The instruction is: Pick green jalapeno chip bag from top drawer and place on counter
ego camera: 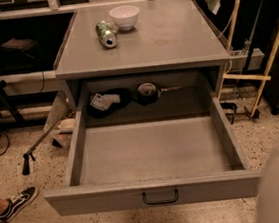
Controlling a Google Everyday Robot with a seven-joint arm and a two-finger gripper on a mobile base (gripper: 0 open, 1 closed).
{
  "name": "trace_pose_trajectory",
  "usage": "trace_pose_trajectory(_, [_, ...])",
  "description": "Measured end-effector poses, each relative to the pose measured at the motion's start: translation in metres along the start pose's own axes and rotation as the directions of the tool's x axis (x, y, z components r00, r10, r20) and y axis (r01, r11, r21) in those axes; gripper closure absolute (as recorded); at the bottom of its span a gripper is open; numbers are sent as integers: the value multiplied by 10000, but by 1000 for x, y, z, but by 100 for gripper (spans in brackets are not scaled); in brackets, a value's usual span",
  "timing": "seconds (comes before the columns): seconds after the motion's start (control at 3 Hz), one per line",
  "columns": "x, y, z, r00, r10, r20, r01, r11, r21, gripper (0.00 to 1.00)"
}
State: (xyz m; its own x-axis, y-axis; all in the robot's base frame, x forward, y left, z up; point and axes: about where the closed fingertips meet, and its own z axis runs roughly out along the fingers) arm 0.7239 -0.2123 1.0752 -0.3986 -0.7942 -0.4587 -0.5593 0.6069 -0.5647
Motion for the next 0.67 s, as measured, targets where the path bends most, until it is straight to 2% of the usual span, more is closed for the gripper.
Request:
trace_pose_trajectory(0.33, [16,-19,12,9986,259,-470,-250,9995,185,100])
trace_pose_trajectory(0.67, [16,-19,12,9986,259,-466,-251,9995,186,100])
